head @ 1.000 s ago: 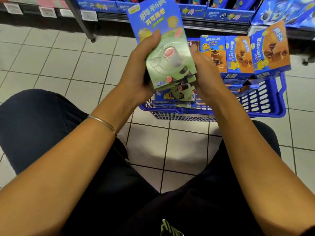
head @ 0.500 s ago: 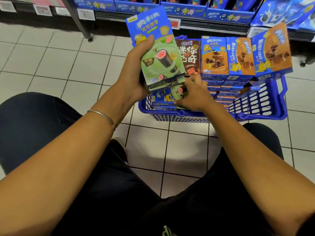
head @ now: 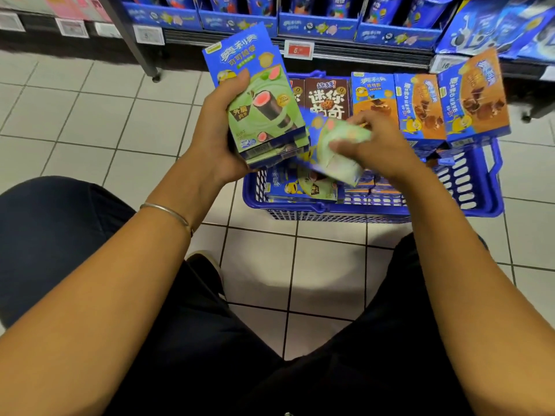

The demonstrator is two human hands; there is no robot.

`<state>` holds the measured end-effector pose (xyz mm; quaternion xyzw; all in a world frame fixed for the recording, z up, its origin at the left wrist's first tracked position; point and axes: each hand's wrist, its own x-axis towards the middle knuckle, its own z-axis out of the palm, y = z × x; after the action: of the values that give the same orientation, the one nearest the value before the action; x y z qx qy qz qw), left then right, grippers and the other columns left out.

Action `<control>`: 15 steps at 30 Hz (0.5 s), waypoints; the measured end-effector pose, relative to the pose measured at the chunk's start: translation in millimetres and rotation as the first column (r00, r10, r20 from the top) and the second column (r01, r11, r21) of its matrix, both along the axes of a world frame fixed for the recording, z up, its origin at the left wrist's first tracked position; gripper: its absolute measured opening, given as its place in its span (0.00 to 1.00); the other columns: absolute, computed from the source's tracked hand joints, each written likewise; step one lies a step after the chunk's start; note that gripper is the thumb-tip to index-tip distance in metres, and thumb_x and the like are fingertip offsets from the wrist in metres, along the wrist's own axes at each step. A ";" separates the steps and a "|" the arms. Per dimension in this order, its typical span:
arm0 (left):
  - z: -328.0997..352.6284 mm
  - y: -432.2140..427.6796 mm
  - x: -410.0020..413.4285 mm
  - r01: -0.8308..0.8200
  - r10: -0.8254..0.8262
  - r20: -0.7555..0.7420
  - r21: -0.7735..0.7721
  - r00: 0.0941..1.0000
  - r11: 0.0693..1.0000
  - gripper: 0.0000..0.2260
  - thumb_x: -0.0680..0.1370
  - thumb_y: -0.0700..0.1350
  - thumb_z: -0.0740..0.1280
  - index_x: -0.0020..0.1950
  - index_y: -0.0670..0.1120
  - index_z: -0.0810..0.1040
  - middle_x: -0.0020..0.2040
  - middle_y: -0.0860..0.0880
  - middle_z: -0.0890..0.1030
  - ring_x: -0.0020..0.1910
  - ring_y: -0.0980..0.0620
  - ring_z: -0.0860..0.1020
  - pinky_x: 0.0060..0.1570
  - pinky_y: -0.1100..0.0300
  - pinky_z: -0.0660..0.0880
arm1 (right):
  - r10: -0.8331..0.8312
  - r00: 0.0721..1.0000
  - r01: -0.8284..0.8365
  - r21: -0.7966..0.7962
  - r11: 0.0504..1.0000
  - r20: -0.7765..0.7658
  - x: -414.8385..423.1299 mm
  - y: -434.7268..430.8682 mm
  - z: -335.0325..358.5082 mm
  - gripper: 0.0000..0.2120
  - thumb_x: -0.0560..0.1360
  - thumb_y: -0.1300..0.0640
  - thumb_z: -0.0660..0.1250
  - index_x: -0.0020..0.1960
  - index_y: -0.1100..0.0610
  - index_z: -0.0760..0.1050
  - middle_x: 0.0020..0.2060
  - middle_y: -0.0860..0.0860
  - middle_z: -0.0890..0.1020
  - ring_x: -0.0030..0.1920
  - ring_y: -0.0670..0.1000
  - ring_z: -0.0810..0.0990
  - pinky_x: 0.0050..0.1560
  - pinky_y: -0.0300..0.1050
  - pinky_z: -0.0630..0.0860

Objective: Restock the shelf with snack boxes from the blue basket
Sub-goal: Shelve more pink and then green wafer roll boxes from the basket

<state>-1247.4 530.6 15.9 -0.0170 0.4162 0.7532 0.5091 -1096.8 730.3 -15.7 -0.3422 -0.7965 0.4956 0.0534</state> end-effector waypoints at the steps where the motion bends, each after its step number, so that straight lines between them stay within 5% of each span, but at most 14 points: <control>1: 0.5 -0.5 -1.2 -0.004 0.003 -0.007 -0.006 1.000 1.000 0.17 0.83 0.54 0.65 0.67 0.47 0.80 0.68 0.40 0.82 0.72 0.34 0.76 0.67 0.33 0.75 | -0.119 0.990 0.115 -0.055 0.992 -0.077 -0.8 2.6 8.6 0.14 0.74 0.56 0.76 0.55 0.57 0.75 0.50 0.50 0.81 0.46 0.50 0.83 0.41 0.47 0.81; 4: 0.6 1.2 -1.6 -0.007 0.001 -0.080 -0.081 0.997 0.997 0.20 0.83 0.54 0.66 0.70 0.45 0.79 0.69 0.39 0.81 0.69 0.34 0.79 0.67 0.32 0.75 | -0.393 0.886 0.348 -0.207 0.914 -0.246 -9.8 -0.3 34.7 0.08 0.76 0.57 0.71 0.53 0.58 0.75 0.49 0.56 0.83 0.42 0.51 0.84 0.36 0.44 0.77; 9: -1.2 8.4 8.5 0.016 -0.051 -0.169 -0.203 0.984 0.979 0.24 0.83 0.59 0.66 0.74 0.47 0.78 0.66 0.41 0.84 0.65 0.37 0.83 0.67 0.33 0.76 | -0.447 0.827 0.240 -0.503 0.830 -0.343 -31.7 -26.4 64.7 0.12 0.77 0.55 0.71 0.56 0.61 0.77 0.44 0.52 0.85 0.41 0.53 0.86 0.36 0.49 0.82; 15: 1.4 16.0 13.3 0.084 -0.118 -0.126 -0.251 0.985 0.964 0.39 0.76 0.78 0.53 0.71 0.53 0.81 0.64 0.44 0.85 0.62 0.39 0.84 0.65 0.34 0.78 | -0.287 0.898 0.242 -0.171 0.955 -0.332 -48.6 -60.0 57.1 0.15 0.71 0.46 0.76 0.51 0.54 0.78 0.46 0.48 0.83 0.49 0.51 0.83 0.52 0.57 0.81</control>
<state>-1234.2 546.6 17.3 -0.0059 0.5409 0.6684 0.5106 -1145.4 670.3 41.4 -0.3555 -0.6872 0.5859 0.2409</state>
